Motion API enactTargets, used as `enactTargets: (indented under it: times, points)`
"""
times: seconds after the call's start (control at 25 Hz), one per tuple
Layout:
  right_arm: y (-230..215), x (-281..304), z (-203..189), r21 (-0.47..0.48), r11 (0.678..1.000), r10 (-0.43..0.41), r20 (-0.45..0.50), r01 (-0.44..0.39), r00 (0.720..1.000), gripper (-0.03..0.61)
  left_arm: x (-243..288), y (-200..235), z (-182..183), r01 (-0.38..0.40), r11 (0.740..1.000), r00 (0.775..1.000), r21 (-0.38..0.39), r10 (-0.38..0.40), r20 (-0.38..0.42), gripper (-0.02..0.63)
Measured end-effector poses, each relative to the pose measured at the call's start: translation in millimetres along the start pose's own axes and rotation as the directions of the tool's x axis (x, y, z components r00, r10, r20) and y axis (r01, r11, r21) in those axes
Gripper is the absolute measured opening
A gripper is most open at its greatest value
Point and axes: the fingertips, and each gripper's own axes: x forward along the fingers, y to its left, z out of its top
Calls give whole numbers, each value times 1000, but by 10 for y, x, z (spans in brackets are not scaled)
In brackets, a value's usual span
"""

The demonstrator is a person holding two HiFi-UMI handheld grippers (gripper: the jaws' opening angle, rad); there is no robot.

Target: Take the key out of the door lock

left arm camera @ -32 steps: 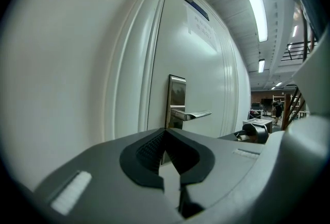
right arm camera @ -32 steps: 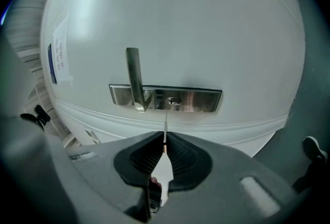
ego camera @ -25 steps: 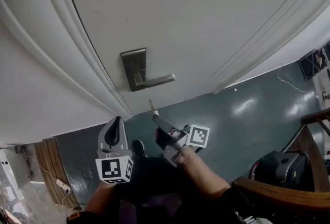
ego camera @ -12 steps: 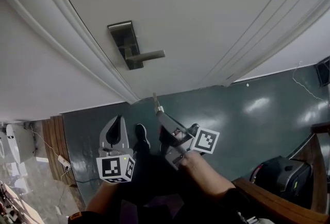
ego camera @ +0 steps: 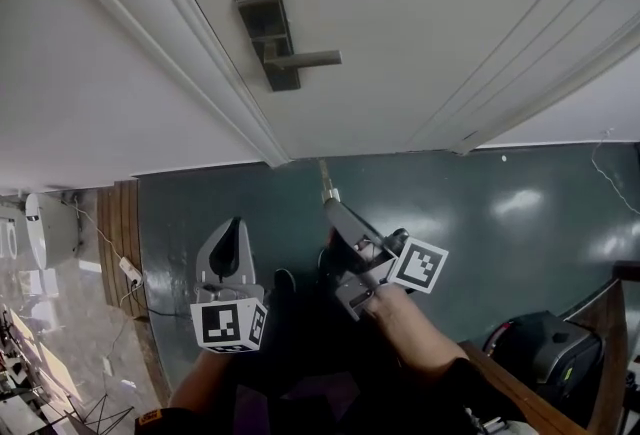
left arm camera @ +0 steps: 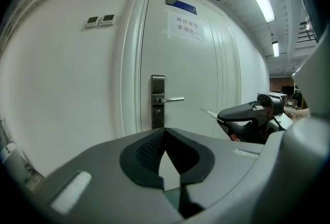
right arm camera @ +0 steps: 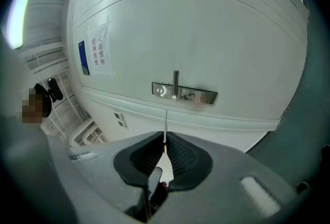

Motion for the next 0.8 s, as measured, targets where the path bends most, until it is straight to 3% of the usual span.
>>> enactTargets:
  times: [0.4,0.8]
  points:
    - [128,-218,-572,-46,999,-27,5,27,1000,15,-531,88,-132,15,1000,1000,-11,-15,20,18]
    - [512,-587,-1700,-92,993,-69,55,74,996,15,-1601,326,-268,94,994,991,-53,-88,101,17]
